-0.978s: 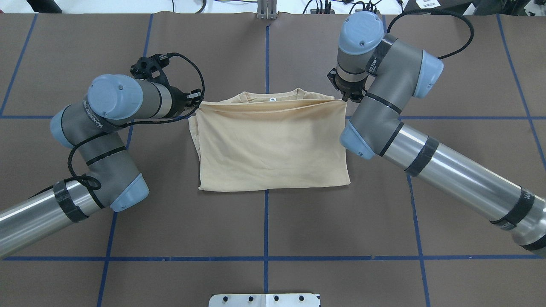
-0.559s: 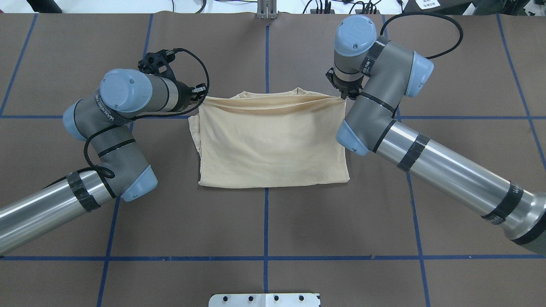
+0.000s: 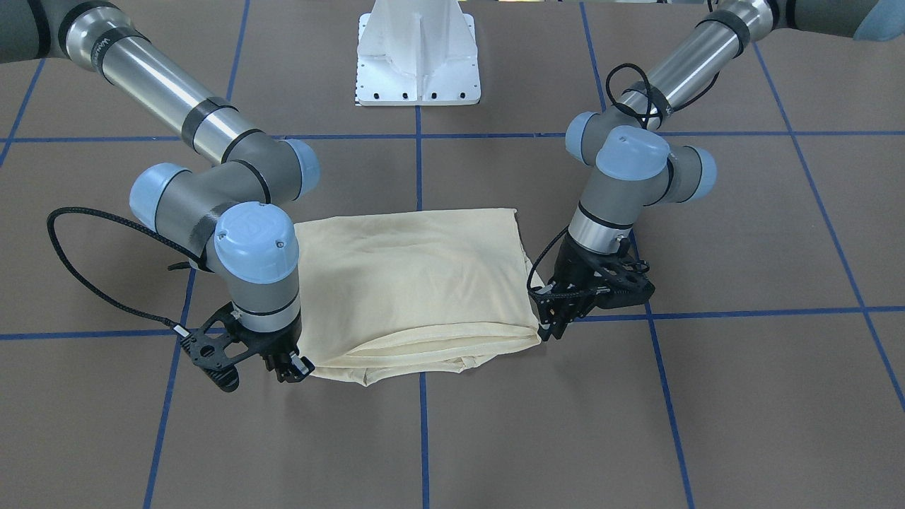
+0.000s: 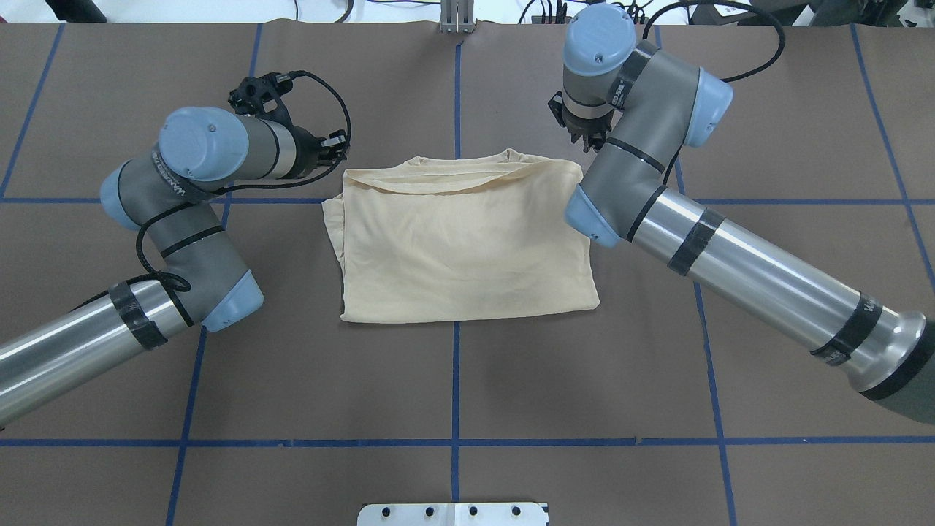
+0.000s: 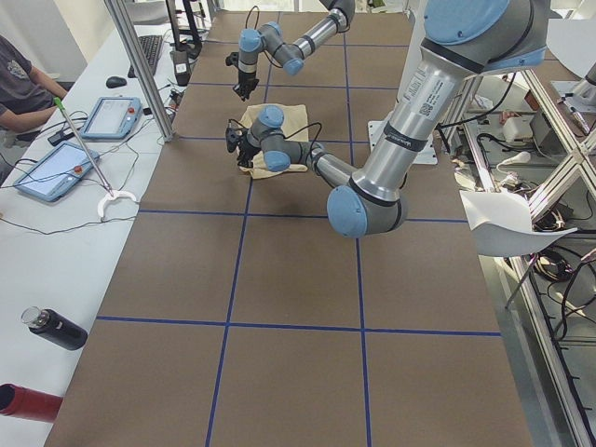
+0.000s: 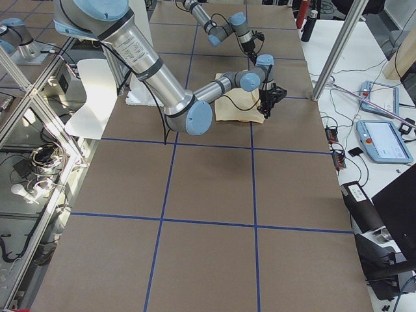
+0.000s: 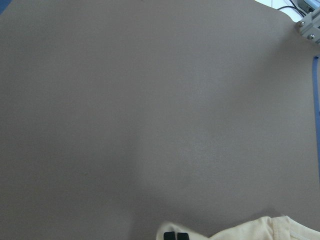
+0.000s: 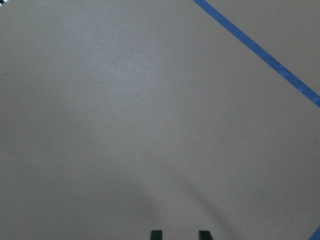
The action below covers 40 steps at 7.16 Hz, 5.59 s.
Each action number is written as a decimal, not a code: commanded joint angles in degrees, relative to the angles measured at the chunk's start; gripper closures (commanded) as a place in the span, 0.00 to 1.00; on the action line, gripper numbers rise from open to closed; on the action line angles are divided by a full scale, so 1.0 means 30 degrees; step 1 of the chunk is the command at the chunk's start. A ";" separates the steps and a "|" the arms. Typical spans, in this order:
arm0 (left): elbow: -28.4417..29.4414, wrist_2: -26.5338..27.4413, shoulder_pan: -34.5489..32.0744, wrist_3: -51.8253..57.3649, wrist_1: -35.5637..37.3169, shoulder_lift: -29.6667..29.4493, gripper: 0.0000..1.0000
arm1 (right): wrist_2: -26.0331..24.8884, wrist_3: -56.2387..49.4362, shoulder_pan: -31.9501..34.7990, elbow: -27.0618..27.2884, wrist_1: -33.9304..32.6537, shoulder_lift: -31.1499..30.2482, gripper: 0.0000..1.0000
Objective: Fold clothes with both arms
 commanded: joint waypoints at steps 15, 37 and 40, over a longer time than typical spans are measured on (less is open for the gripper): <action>-0.4162 -0.1709 -0.1253 0.0687 -0.0029 0.3109 0.36 | -0.3512 1.2480 -0.6884 1.1830 -0.0146 -0.9342 0.21; -0.7643 -0.4412 0.1724 -0.5193 0.0901 0.3753 0.30 | -0.3075 1.0944 -1.2936 2.2845 -1.1866 -1.1076 0.00; -0.9198 -0.0718 0.5801 -0.7041 0.5006 0.3754 0.30 | -0.1879 0.4725 -0.6201 1.8971 -0.6370 -0.9049 0.00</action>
